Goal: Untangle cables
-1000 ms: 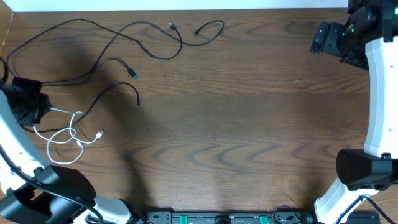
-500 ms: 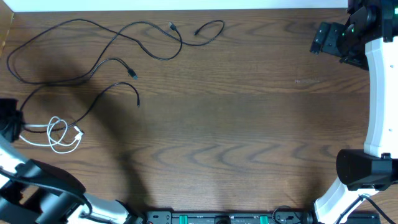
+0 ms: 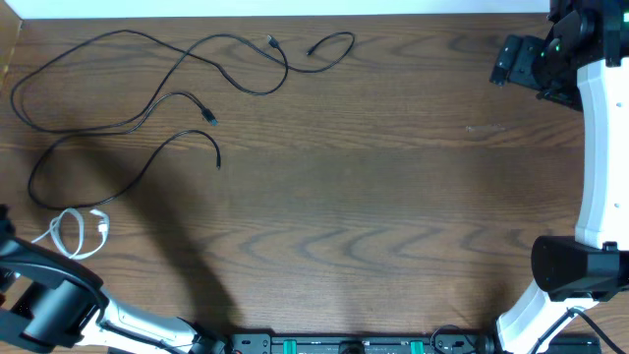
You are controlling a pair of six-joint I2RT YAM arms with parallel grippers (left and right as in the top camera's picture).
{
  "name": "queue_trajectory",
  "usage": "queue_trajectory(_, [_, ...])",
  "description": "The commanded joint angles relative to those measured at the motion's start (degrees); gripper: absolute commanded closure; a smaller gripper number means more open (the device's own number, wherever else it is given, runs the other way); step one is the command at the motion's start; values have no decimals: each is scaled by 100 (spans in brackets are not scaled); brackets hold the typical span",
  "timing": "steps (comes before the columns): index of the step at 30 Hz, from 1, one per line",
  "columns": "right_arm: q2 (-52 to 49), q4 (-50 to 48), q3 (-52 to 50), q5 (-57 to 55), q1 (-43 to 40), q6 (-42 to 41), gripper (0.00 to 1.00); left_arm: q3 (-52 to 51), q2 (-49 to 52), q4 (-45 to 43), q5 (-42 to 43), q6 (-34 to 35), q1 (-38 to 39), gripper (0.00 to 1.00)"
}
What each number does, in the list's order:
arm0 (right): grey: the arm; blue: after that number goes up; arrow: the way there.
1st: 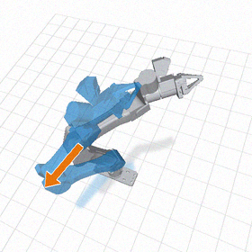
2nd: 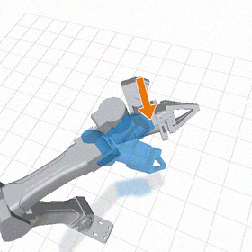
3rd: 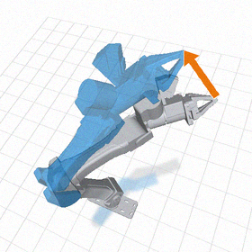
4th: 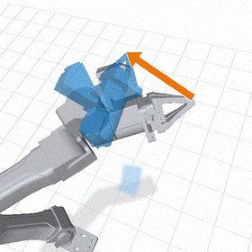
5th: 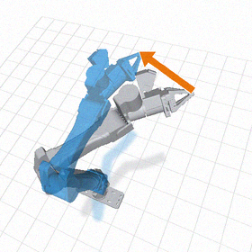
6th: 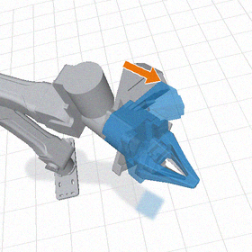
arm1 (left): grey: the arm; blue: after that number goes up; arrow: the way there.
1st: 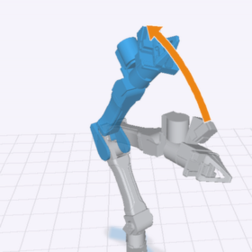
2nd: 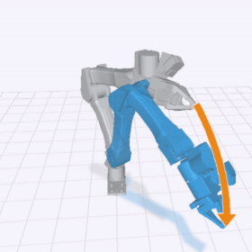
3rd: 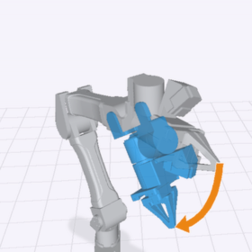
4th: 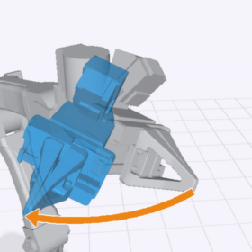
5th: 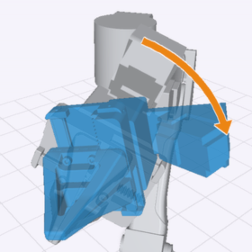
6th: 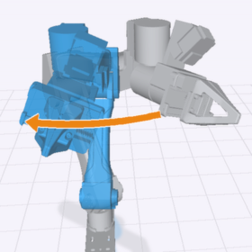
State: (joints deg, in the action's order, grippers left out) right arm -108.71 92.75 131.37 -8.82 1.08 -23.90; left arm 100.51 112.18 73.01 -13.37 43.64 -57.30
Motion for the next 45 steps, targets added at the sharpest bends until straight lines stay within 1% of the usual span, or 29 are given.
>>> queue_trajectory(1, [-20, 4, -24, -46, 13, -72, 1, 0, -20, -50, -455, 319, -219, 91])
queue_trajectory(3, [-20, 4, -24, -46, 13, -72, 1, 0, -20, -168, -450, 313, -289, 91])
queue_trajectory(6, [-17, 4, -24, -46, 13, -72, 1, 0, -20, -455, -433, 28, -310, 91])
queue_trajectory(10, [-17, 4, -24, -46, 13, -72, 1, -2, -17, -905, -22, -570, -275, 91])
queue_trajectory(13, [-17, 4, -24, -46, 13, -72, 1, 0, -15, -1169, 341, -839, -223, 91])
queue_trajectory(16, [-17, 4, -24, -46, 13, -72, 1, -2, 11, -1368, 396, -1047, -133, 91])
queue_trajectory(20, [-17, 4, -24, -46, 13, -72, 1, 0, 122, -1438, 424, -1067, -39, 91])
queue_trajectory(22, [-17, 4, -24, -46, 13, -72, 1, -2, 214, -1471, 680, -1108, -20, 91])
queue_trajectory(24, [-17, 7, -24, -46, 13, -72, 1, 0, 308, -1528, 1023, -1320, -22, 91])
queue_trajectory(27, [-17, 4, -24, -46, 13, -72, 1, 0, 422, -1537, 1099, -1456, -22, 91])
queue_trajectory(28, [-17, 4, -24, -46, 13, -72, 1, 0, 435, -1539, 1099, -1456, -26, 85])
queue_trajectory(29, [-17, 4, -24, -46, 13, -72, 1, 0, 439, -1543, 1099, -1460, -26, 83])
queue_trajectory(30, [-17, 4, -24, -46, 13, -72, 1, 0, 439, -1547, 1099, -1499, -26, 61])
queue_trajectory(31, [-17, 4, -24, -46, 13, -72, 1, 0, 439, -1530, 1099, -1497, -26, 48])
queue_trajectory(33, [-20, 4, -24, -46, 13, -72, 1, 0, 439, -1484, 1099, -1521, -26, 35])
queue_trajectory(35, [-20, 4, -24, -46, 13, -72, 1, 0, 437, -1440, 1099, -1582, -26, 28])
queue_trajectory(37, [-17, 4, -24, -46, 13, -72, 1, 0, 422, -1373, 1099, -1587, -26, 25])
queue_trajectory(42, [-17, 4, -24, -46, 13, -72, 1, 66, 348, -1200, 1104, -1729, -26, 25])
queue_trajectory(45, [-17, 4, -24, -46, 13, -72, 1, 66, 195, -1182, 1104, -1731, -26, 34])
